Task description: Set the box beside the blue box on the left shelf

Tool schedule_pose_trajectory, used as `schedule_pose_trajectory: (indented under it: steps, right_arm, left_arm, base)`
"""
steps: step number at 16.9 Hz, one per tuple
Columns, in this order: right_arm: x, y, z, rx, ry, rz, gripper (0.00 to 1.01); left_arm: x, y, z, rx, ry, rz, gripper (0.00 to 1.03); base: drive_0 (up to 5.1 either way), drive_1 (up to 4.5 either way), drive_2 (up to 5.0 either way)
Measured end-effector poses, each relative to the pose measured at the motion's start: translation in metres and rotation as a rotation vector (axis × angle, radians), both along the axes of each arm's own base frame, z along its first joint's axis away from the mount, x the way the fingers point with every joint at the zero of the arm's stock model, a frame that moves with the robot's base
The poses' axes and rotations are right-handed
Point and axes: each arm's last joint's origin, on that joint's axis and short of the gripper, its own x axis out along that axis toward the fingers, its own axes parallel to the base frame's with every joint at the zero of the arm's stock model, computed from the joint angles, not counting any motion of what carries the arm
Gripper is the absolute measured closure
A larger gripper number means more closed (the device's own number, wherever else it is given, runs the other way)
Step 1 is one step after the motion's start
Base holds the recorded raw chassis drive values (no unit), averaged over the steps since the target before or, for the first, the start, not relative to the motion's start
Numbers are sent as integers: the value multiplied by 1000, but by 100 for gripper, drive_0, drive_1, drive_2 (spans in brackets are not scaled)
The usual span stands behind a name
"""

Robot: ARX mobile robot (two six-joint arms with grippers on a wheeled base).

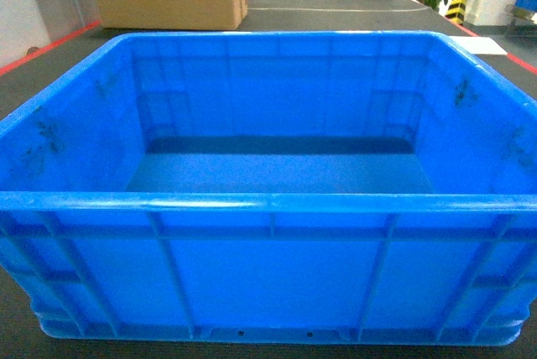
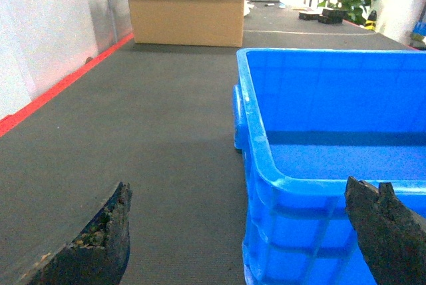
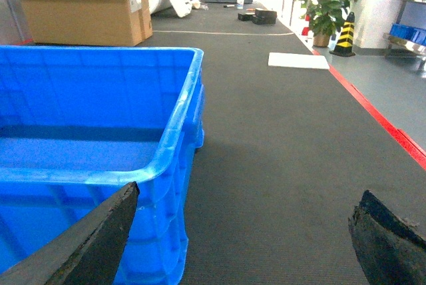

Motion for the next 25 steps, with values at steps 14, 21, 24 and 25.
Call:
schedule_pose_trajectory:
  steps: [14, 21, 24, 25]
  right_arm:
    - [0, 0, 0, 0, 0, 0, 3]
    - [23, -2, 22, 61, 64, 4, 3]
    - [76, 3, 56, 51, 97, 44, 3]
    - [96, 6, 61, 44, 145, 56, 3]
  left_arm:
    - [0, 0, 0, 0, 0, 0, 5]
    - [24, -4, 19, 4, -8, -3, 5]
    - [79, -2, 56, 26, -24, 26, 5]
    - [106, -3, 59, 27, 54, 16, 5]
  base:
    - [0, 0, 0]
    - [0, 0, 0]
    - [0, 0, 0]
    - [0, 0, 0]
